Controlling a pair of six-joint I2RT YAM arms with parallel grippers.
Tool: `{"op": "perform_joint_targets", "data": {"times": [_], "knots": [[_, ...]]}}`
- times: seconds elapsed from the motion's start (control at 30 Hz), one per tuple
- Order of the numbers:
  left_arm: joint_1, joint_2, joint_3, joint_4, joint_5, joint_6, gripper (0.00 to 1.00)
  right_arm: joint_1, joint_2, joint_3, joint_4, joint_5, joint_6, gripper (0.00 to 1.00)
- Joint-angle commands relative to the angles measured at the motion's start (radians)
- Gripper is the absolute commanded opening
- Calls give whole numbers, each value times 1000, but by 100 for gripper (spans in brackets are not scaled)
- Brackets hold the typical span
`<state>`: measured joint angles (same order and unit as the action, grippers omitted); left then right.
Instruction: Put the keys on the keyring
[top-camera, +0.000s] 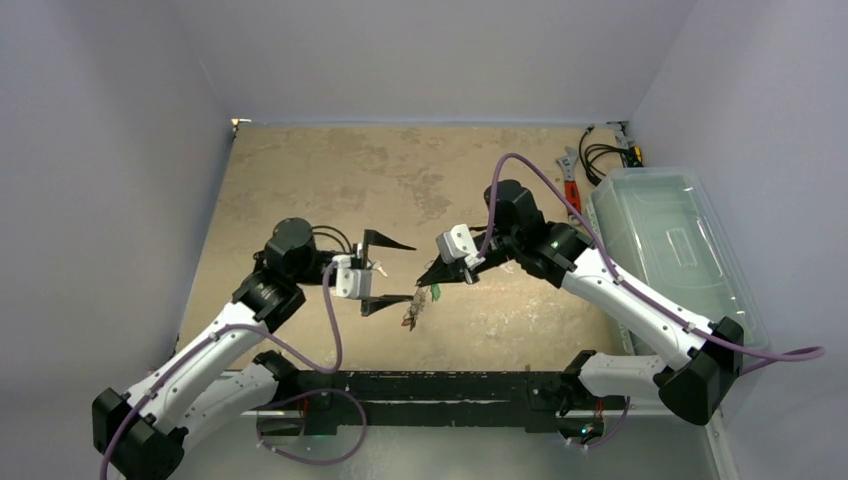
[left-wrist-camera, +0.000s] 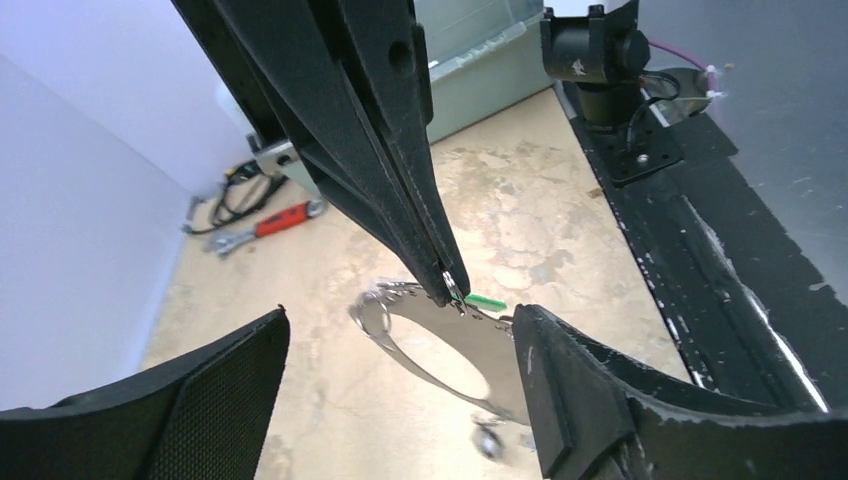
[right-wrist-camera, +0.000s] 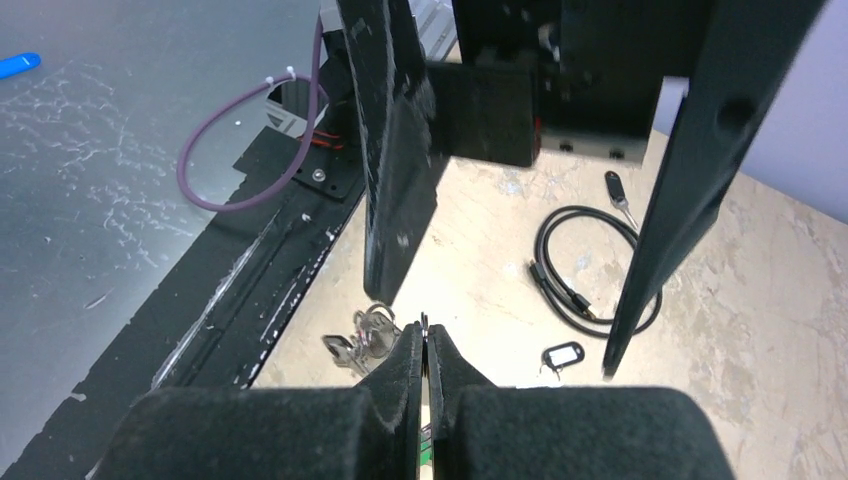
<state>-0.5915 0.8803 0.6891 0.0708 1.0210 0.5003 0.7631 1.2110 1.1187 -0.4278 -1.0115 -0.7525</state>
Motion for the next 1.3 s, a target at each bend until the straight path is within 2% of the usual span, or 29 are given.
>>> {"op": "perform_joint_targets", "data": {"times": [0.0, 0.1, 0.17, 0.27, 0.4, 0.6, 0.63, 0.67, 0.83, 0.97, 1.13, 1.27], "knots": [[-4, -134, -19, -17, -35, 93, 85, 1, 11, 66, -5, -7, 4, 0], [-4, -166, -26, -62, -70, 132, 87, 1, 27, 88, -41, -19, -8, 0], [-4, -156, -14, -129, -101, 166, 85, 1, 30, 97, -60, -34, -23, 0], [-4, -136, -5, -138, -102, 173, 82, 2, 23, 92, -46, -47, -23, 0], [-4, -110, -17, -89, -66, 134, 80, 1, 16, 81, -19, -75, -8, 0], [-4, -86, -69, 139, -7, 5, 78, 0, 27, 82, 1, -101, 11, 0], [-4, -86, -75, 164, -6, -8, 83, 0, 33, 84, -2, -102, 14, 0], [-5, -87, -80, 181, -6, -19, 78, 0, 38, 89, -8, -103, 15, 0], [-13, -68, -92, 215, 2, -50, 77, 4, 55, 102, -22, -111, 10, 0], [-30, -35, -88, 215, 14, -53, 70, 10, 56, 107, -22, -122, 10, 0], [-57, 11, -62, 131, 17, -2, 63, 13, 56, 107, -23, -122, 9, 0], [-62, 18, -53, 98, 9, 16, 47, 13, 52, 103, -21, -117, 8, 0]]}}
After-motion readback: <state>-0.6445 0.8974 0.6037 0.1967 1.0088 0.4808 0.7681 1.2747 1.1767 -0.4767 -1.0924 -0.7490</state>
